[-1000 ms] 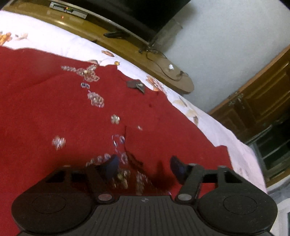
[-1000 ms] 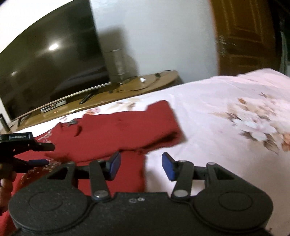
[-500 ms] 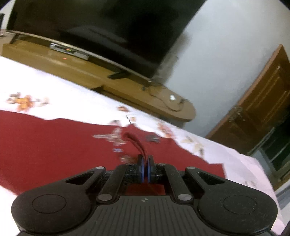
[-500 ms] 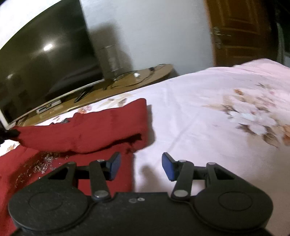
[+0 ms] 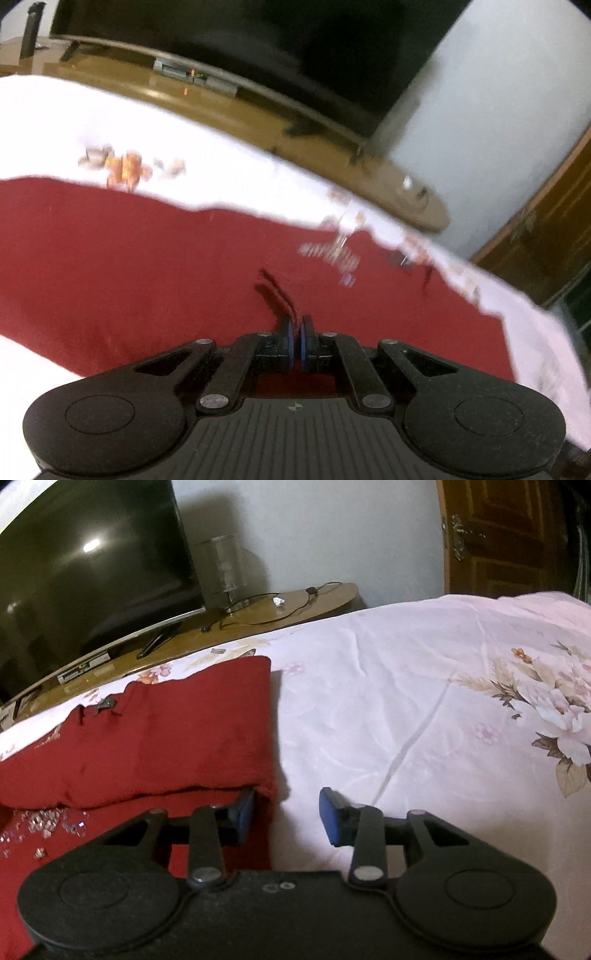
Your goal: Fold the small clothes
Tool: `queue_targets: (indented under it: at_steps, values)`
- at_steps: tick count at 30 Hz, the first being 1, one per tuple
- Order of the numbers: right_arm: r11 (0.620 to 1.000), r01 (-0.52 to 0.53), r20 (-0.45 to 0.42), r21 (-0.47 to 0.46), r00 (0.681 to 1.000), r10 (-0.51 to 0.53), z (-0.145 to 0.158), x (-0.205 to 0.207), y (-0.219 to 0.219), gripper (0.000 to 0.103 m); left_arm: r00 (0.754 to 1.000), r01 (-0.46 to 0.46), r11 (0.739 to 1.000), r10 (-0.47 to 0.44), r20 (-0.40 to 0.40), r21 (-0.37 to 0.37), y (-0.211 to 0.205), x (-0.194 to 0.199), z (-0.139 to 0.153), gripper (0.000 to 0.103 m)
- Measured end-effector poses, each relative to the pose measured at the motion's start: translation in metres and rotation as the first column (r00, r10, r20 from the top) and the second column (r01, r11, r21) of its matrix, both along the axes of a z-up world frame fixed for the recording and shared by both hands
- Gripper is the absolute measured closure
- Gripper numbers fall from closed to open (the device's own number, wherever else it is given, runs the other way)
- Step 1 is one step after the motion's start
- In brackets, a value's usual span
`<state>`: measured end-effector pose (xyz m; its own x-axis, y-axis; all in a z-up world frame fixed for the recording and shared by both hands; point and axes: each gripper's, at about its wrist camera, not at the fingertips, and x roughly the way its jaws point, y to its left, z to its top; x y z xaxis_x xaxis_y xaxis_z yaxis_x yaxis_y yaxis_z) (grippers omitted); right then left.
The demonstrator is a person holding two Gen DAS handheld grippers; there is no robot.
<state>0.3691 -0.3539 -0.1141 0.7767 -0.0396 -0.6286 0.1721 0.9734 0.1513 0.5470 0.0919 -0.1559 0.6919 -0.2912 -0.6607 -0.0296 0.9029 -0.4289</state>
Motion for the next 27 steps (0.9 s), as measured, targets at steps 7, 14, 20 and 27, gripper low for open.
queue_targets:
  at_steps: [7,14,20,27]
  values:
    - [0.999,-0.031,0.122,0.034,0.992,0.027,0.032,-0.012,-0.004,0.062,1.0,-0.009,1.0,0.01,0.009,-0.007,-0.001,-0.001,-0.014,0.1]
    - [0.984,-0.127,-0.015,-0.124,0.992,0.126,0.0,0.025,0.012,0.102,1.0,-0.018,1.0,0.019,0.014,-0.01,0.0,-0.006,-0.012,0.1]
    - [0.982,-0.141,-0.044,-0.123,0.99,0.136,0.009,0.027,0.003,0.087,1.0,0.0,1.0,0.0,0.03,-0.026,0.007,-0.01,-0.011,0.1]
    - [0.988,-0.114,0.093,-0.108,0.988,0.124,0.028,0.043,-0.009,0.086,0.974,-0.05,0.999,0.045,0.223,0.016,-0.007,-0.006,0.031,0.1]
